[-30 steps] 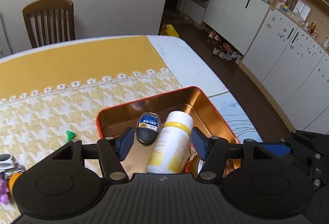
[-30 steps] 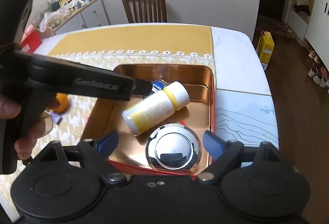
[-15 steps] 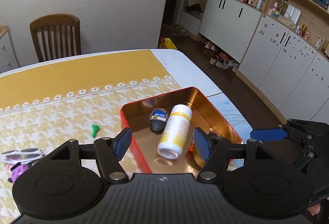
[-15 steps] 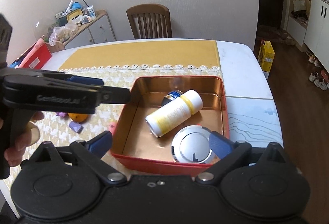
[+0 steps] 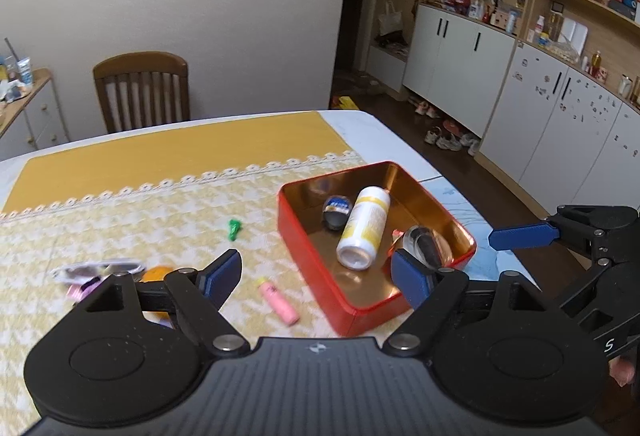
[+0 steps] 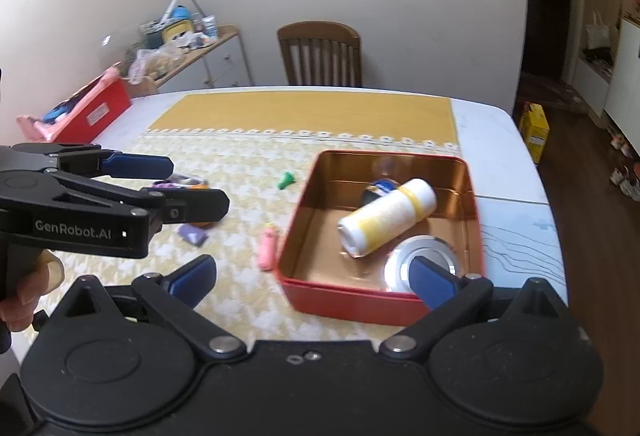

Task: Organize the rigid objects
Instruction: 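Move both tools toward the orange and purple spiky ball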

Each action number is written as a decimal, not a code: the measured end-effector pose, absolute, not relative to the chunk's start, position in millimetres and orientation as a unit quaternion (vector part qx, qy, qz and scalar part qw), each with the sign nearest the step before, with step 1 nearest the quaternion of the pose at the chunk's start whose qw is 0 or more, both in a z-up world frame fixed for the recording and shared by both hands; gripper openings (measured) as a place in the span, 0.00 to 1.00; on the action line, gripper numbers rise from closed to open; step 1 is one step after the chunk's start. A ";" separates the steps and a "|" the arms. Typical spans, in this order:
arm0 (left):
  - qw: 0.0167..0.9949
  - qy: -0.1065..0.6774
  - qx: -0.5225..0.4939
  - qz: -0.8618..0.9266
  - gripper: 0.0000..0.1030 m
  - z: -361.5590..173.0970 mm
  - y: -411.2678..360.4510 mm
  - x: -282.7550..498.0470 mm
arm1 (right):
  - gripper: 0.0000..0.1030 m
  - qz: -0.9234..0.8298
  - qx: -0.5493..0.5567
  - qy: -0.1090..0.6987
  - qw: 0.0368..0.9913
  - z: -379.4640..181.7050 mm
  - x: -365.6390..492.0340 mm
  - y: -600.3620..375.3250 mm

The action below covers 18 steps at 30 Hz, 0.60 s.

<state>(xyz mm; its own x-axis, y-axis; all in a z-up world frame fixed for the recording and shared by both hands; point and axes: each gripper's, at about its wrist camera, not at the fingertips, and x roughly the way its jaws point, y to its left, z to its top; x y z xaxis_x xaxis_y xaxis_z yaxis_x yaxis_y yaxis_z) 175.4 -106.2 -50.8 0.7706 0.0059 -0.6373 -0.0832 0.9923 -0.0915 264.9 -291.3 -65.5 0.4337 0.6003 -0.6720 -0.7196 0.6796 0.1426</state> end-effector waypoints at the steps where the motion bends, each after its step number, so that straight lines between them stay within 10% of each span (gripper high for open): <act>1: 0.940 0.336 -0.058 0.029 0.79 -50.6 -104.4 169.7 | 1.00 0.396 -0.086 0.357 0.841 -64.5 260.7 -289.6; 18: 0.933 0.336 -0.097 0.083 0.79 -84.2 -24.7 102.4 | 1.00 0.427 -0.114 0.334 0.832 -71.9 217.2 -228.6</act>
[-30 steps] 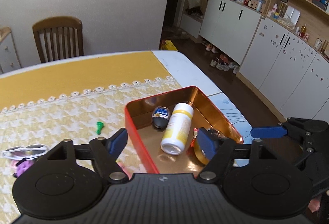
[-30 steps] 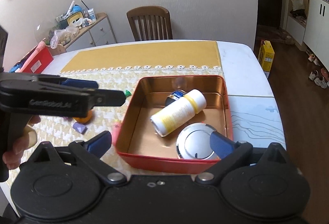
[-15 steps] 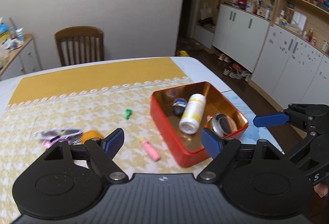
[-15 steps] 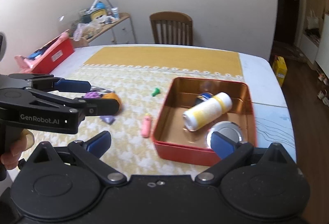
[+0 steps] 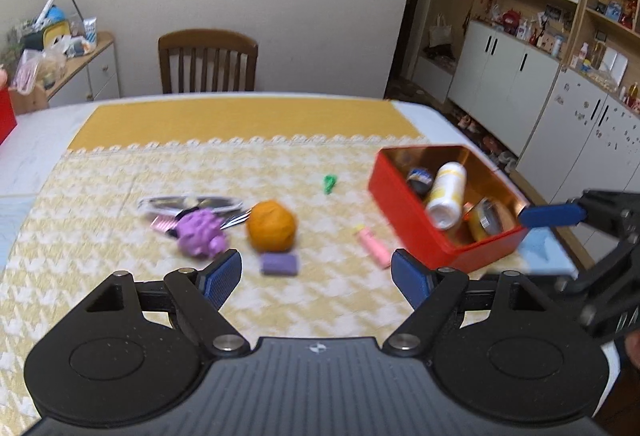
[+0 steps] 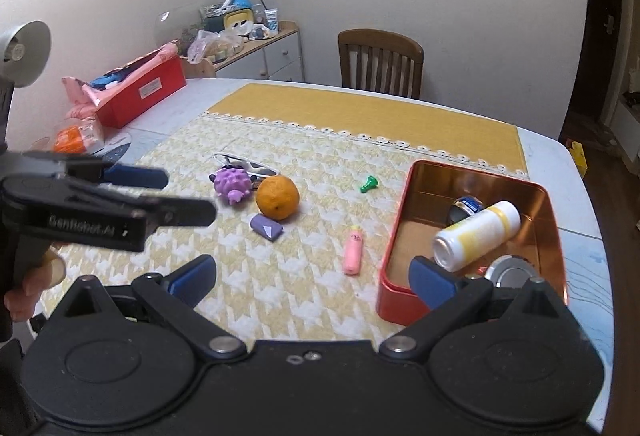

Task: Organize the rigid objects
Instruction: 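Move both tools toward the orange and purple spiky ball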

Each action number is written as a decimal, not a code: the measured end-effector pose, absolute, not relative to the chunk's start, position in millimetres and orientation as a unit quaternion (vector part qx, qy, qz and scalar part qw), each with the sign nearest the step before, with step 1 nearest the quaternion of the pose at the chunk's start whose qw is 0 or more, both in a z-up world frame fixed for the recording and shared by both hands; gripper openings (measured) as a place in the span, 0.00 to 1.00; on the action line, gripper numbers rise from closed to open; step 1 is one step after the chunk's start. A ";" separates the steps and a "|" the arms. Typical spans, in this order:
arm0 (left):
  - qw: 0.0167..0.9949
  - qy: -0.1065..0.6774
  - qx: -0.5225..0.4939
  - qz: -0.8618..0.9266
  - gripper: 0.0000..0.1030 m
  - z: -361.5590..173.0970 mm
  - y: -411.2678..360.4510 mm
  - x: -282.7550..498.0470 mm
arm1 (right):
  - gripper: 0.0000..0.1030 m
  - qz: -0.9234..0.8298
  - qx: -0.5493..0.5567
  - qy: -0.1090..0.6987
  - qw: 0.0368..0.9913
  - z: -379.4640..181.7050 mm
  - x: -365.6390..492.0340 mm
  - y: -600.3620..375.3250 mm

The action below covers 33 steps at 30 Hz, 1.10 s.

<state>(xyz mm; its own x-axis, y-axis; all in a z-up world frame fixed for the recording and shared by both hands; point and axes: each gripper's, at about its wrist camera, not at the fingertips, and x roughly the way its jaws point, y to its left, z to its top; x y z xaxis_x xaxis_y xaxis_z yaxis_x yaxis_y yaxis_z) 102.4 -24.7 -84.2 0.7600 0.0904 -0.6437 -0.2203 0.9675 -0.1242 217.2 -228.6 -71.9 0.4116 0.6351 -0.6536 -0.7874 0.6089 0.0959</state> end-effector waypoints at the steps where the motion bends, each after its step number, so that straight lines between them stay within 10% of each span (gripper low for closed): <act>1: 0.932 0.338 -0.095 0.084 0.79 -88.7 -18.8 100.8 | 1.00 0.423 -0.110 0.339 0.833 -74.2 218.8 -224.4; 33: 0.925 0.368 -0.063 0.073 0.79 -171.6 86.6 178.0 | 0.87 0.352 -0.081 0.452 0.816 -141.5 296.4 -48.0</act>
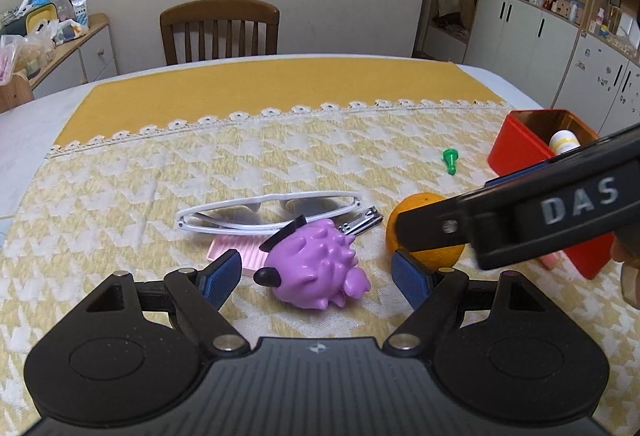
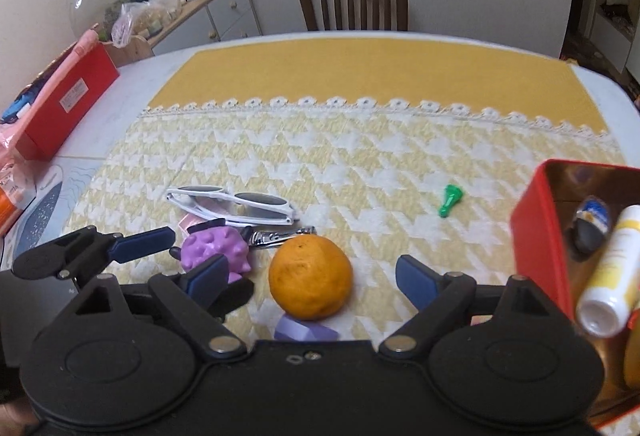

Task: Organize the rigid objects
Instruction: 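Move both tools toward the orange and purple spiky ball, then grasp the purple spiky ball with left tool while right tool grasps the orange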

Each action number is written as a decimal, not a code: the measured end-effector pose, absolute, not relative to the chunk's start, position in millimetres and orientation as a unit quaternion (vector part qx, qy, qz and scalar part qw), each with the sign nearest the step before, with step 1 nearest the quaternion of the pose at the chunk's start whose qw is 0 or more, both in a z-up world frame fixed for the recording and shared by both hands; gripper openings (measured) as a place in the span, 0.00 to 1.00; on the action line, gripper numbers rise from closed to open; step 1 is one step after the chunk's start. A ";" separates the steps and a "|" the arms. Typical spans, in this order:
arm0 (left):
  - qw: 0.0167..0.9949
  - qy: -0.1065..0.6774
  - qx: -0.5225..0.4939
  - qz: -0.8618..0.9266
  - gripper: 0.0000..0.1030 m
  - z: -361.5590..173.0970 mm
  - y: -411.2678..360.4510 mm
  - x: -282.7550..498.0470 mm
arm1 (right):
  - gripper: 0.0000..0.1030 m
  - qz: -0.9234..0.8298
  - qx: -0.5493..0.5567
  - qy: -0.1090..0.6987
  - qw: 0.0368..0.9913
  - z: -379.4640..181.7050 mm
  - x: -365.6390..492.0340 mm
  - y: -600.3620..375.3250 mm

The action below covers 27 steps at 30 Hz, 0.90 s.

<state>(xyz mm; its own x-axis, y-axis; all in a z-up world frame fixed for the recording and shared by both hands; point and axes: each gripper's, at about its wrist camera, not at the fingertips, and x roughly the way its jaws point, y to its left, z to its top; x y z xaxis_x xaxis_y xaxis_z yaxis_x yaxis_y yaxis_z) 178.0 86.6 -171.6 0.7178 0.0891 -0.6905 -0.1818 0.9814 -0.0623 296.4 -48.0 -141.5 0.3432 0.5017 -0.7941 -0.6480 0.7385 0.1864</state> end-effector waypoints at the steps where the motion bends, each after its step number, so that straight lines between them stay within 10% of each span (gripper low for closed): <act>1: 0.924 0.370 -0.063 0.072 0.79 -173.4 87.0 179.3 | 0.86 0.350 -0.082 0.455 0.815 -144.3 298.0 -45.1; 27: 0.921 0.377 -0.053 0.089 0.62 -179.4 85.0 183.1 | 0.51 0.320 -0.049 0.483 0.813 -156.9 305.2 -42.2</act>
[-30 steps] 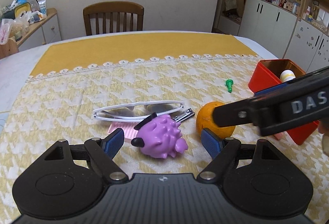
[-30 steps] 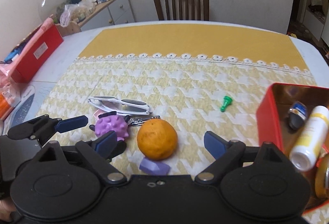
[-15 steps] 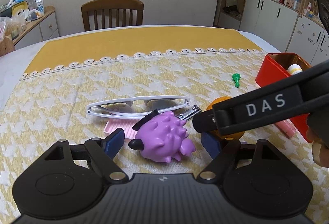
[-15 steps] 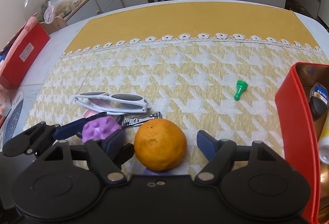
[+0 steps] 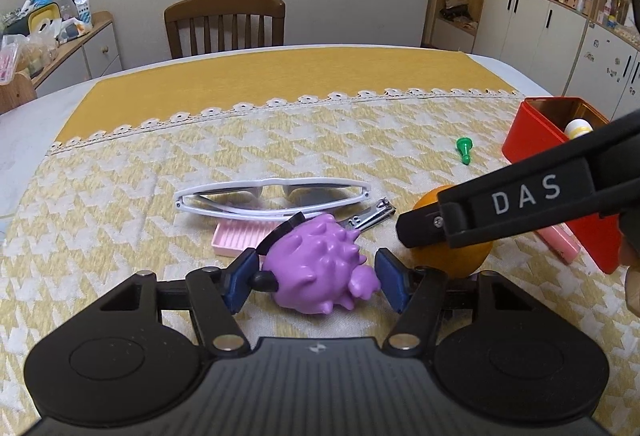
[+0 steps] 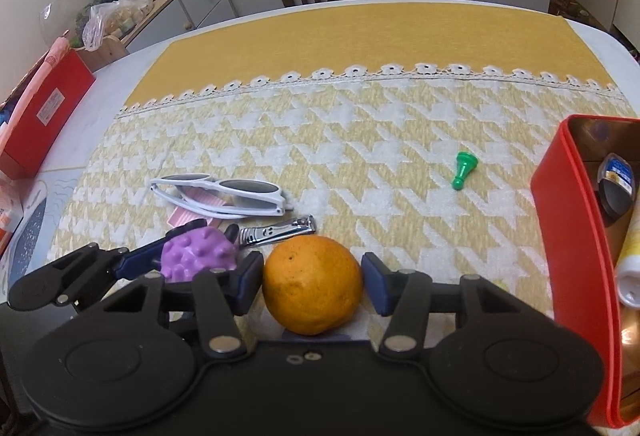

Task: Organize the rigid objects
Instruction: 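Grasp the purple spiky ball with left tool while right tool grasps the orange, then carry the purple ball and orange with both tools over the red tin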

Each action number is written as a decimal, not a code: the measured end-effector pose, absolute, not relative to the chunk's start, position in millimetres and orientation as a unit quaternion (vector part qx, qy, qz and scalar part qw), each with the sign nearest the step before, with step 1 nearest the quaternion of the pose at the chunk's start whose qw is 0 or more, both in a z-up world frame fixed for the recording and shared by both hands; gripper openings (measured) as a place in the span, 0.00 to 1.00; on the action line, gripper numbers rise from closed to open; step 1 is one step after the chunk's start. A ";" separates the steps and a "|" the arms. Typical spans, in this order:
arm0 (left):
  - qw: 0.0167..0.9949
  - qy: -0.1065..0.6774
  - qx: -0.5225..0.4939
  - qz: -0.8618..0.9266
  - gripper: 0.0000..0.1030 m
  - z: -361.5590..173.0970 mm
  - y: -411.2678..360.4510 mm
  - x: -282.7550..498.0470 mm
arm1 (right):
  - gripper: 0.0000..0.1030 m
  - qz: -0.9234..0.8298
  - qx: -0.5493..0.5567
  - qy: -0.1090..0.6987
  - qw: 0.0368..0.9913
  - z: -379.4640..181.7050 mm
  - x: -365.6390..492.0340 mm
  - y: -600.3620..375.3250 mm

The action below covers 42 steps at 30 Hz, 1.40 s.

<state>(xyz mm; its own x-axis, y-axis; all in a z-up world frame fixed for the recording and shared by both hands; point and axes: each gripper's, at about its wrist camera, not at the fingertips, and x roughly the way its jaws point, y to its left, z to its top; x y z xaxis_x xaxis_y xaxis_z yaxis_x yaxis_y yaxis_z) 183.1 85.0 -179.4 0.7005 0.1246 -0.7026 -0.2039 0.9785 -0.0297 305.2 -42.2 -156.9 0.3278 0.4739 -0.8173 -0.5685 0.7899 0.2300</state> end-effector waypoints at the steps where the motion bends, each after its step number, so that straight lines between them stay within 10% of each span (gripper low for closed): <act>1: 0.920 0.377 -0.054 0.090 0.62 -178.5 84.6 182.0 | 0.51 0.320 -0.048 0.482 0.814 -155.6 304.2 -44.4; 42: 0.939 0.340 -0.039 -0.008 0.62 -55.7 -53.9 181.9 | 0.51 0.307 0.017 0.408 0.859 -60.2 282.5 -239.0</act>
